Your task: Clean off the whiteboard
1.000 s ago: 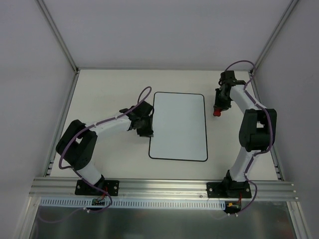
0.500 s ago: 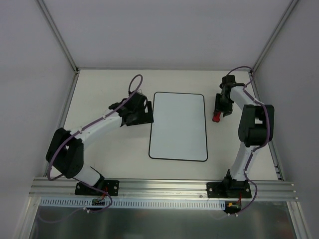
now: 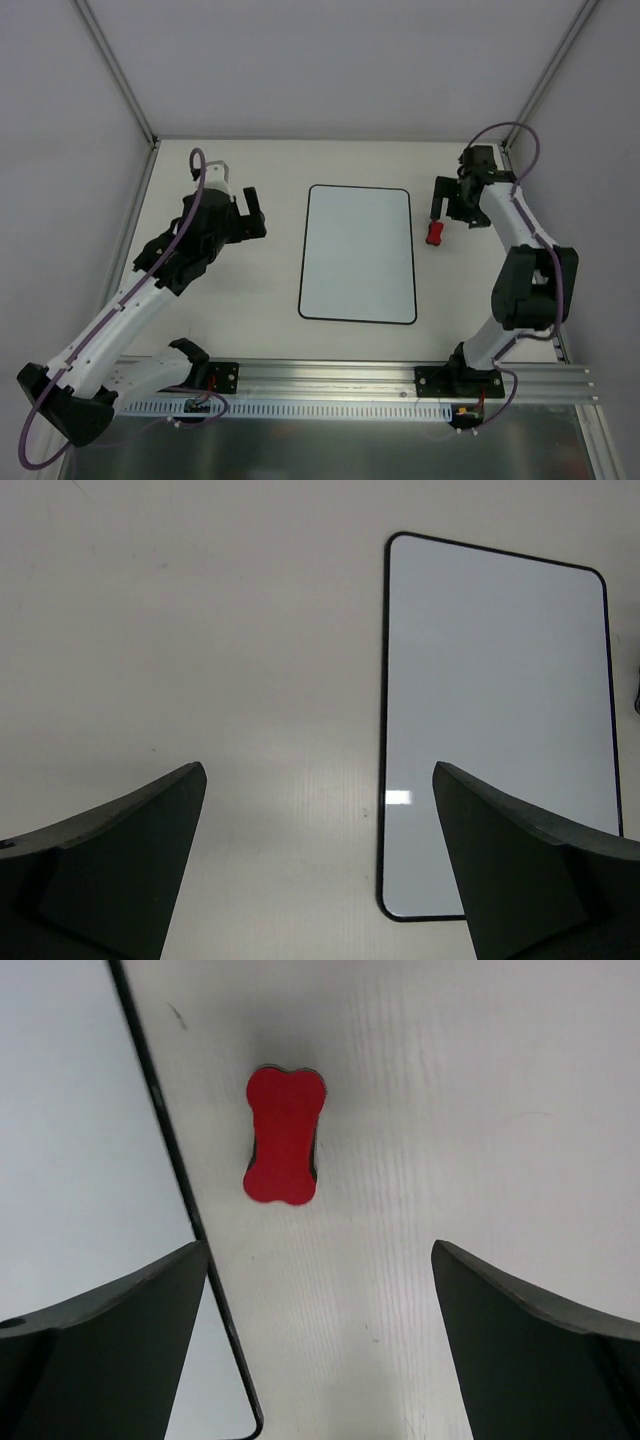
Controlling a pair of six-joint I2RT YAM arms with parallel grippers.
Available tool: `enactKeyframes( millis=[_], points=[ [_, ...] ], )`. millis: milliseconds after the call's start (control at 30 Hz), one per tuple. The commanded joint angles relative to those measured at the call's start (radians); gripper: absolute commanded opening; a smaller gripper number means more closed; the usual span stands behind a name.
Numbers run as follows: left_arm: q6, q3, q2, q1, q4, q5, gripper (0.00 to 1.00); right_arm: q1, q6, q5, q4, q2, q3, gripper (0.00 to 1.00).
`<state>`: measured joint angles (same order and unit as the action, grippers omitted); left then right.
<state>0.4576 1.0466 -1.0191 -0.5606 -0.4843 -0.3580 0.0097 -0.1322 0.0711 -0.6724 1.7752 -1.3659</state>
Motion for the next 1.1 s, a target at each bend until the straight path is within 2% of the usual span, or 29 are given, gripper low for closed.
enactKeyframes(
  millis=[0,100,133,267,500,733,1067],
  points=[
    [-0.13,0.039,0.115,0.014,-0.031,-0.116,0.99,-0.005,-0.018,0.051,0.0,-0.304,-0.007,0.99],
    [-0.198,0.108,0.178,0.016,-0.042,-0.185,0.99,-0.005,-0.035,0.094,-0.013,-0.516,-0.021,0.99],
    [-0.217,0.127,0.192,0.016,-0.042,-0.203,0.99,-0.005,-0.041,0.11,-0.015,-0.517,-0.025,0.99],
    [-0.307,0.216,0.255,0.016,-0.05,-0.291,0.99,-0.005,-0.075,0.16,-0.018,-0.736,-0.068,0.99],
    [-0.459,0.4,0.307,0.016,-0.051,-0.374,0.99,-0.005,-0.175,0.191,-0.015,-0.956,-0.188,0.99],
    [-0.554,0.512,0.353,0.016,-0.05,-0.409,0.99,-0.005,-0.233,0.187,0.0,-1.086,-0.223,0.99],
    [-0.586,0.529,0.383,0.014,-0.051,-0.411,0.99,-0.005,-0.233,0.15,0.048,-1.148,-0.217,0.99]
  ],
)
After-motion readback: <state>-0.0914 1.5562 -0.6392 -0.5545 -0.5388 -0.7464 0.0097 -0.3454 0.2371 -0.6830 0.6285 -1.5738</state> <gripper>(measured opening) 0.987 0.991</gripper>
